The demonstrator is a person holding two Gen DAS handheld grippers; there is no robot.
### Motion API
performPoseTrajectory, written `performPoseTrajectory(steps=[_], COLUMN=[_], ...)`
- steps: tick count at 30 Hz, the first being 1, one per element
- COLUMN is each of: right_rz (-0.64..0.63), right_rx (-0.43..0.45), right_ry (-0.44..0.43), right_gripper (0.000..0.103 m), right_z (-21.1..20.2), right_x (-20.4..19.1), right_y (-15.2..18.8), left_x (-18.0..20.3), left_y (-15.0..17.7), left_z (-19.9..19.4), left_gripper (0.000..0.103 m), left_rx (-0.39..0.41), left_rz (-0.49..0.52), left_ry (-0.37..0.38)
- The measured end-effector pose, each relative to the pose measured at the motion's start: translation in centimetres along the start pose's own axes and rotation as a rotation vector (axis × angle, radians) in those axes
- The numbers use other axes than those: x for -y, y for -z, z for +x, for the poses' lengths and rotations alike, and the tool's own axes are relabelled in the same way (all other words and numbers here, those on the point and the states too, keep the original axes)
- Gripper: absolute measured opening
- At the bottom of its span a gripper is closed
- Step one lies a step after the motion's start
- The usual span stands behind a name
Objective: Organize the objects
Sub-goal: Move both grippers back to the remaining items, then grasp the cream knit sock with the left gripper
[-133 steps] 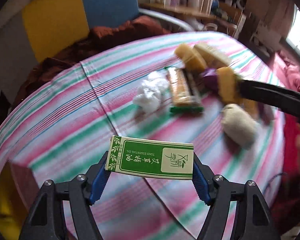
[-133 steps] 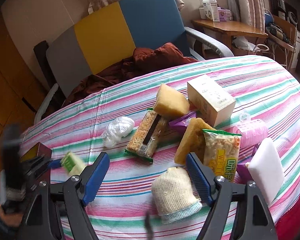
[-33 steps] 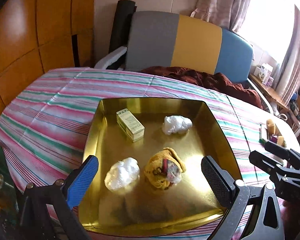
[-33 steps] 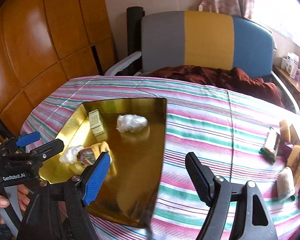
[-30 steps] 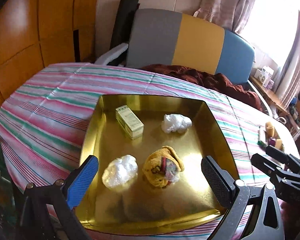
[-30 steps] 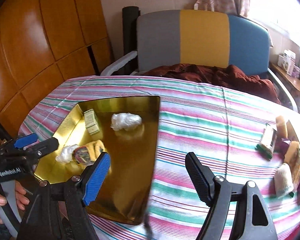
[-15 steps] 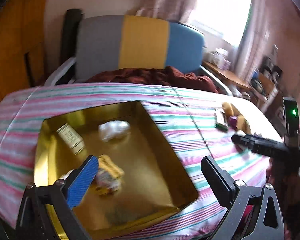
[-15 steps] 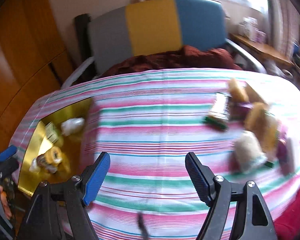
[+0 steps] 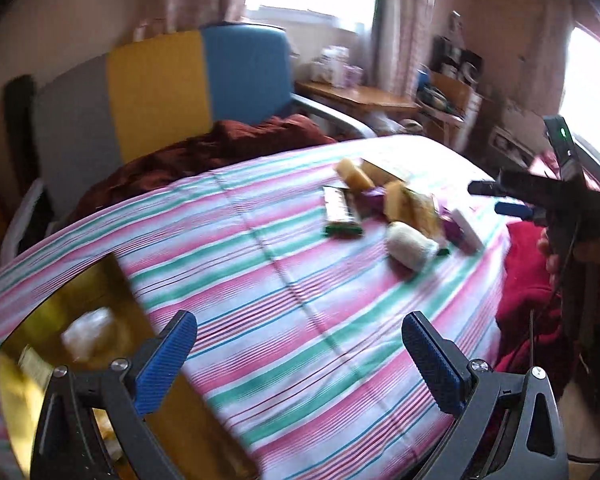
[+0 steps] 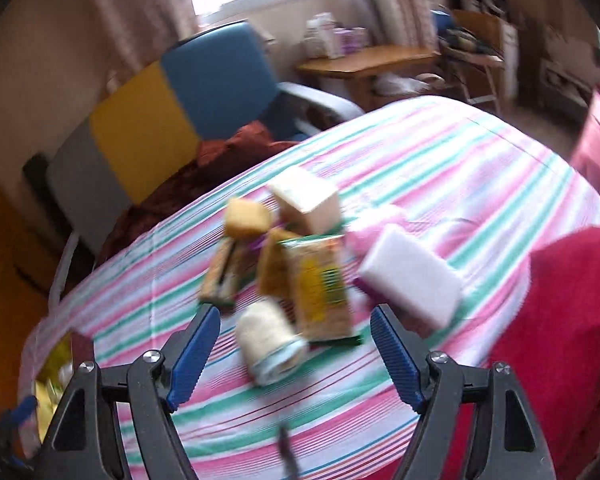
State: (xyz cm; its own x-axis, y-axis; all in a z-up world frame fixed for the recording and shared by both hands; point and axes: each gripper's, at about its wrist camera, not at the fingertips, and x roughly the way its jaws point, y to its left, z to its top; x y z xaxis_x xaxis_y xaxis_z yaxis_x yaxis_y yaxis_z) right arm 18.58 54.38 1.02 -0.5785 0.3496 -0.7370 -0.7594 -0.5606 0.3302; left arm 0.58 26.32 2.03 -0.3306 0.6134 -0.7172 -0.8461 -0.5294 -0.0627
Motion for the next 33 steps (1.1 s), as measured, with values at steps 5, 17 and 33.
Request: performPoseTrajectory(steps=[5, 17, 33], right_rz=[0.060, 0.102, 0.217], right_rx=[0.006, 0.013, -0.015], right_ry=[-0.028, -0.139, -0.187], right_gripper=[0.081, 0.081, 0.081], right_z=[0.7, 0.5, 1.3], right_x=[2.7, 3.5, 5.5], right_y=[-0.2, 0.3, 0.1], left_x=[3.2, 8.4, 11.1], left_y=[-1.5, -5.4, -6.4], left_z=[3.9, 14.1, 22.6], left_gripper=[0.103, 0.101, 0.078], left_rx=[-0.035, -0.143, -0.259], left_rz=[0.097, 0.108, -0.035], left_ry=[0.073, 0.202, 0.237])
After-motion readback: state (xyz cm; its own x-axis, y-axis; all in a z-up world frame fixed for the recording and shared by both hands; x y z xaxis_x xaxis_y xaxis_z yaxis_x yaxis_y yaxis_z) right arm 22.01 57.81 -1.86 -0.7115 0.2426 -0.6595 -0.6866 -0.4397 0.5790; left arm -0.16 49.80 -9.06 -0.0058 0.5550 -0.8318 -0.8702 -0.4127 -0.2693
